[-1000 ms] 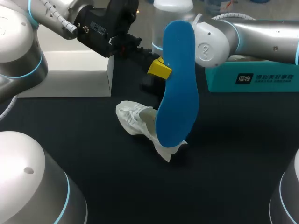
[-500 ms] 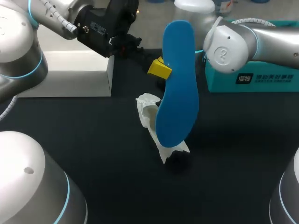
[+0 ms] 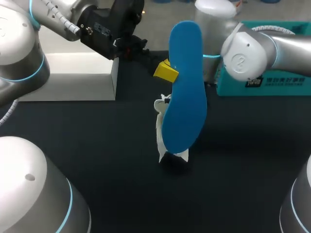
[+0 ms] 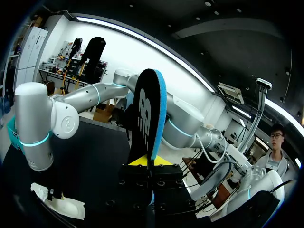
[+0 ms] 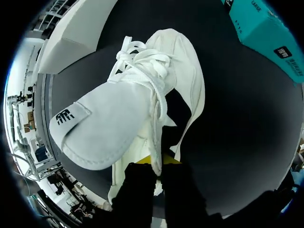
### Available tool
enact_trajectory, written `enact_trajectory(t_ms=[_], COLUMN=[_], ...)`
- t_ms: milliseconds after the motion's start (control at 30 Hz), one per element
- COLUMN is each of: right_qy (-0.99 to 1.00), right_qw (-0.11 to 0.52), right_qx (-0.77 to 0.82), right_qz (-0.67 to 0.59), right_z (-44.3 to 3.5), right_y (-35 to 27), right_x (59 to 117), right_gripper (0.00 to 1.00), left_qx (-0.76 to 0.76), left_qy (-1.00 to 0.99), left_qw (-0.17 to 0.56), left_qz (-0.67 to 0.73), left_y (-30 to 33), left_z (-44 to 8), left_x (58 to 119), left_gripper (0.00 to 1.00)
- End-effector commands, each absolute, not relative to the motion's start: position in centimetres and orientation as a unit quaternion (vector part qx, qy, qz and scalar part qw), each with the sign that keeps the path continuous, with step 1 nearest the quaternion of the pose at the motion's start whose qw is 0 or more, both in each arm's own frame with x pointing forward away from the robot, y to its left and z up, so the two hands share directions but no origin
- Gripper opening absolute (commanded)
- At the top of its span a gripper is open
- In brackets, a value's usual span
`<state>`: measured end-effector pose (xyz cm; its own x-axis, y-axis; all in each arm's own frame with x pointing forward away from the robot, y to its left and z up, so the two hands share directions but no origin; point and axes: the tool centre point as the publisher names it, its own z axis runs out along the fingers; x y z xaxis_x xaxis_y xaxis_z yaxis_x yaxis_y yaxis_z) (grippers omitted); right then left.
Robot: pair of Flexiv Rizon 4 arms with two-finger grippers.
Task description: Take the shoe out of the shoebox, open the shoe tongue, remove and reinsert the insole, then place the shoe into the shoebox
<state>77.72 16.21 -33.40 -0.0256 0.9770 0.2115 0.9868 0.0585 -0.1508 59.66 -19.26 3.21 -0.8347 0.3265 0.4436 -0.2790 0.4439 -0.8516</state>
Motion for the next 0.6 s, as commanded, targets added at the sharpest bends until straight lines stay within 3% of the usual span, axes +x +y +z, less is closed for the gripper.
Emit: enact_trajectory(t_ms=[33,600], right_qy=[-0.625,-0.737], right_qw=[0.136,0.137], right_qx=[-0.763,-0.656], right_qz=[-0.097,-0.087], right_z=[-34.2,-34.3], right_y=[15.6,17.0], right_x=[77.1,78.3], right_gripper=[0.0,0.0], left_qx=[-0.015,-0.015], left_qy=[-0.8,-0.8], left_qw=[0.287,0.287], left_qz=[0.526,0.526], left_y=[-19.4,-19.4], left_z=[3.2,3.2], left_x=[59.7,59.7], left_gripper=[0.0,0.0])
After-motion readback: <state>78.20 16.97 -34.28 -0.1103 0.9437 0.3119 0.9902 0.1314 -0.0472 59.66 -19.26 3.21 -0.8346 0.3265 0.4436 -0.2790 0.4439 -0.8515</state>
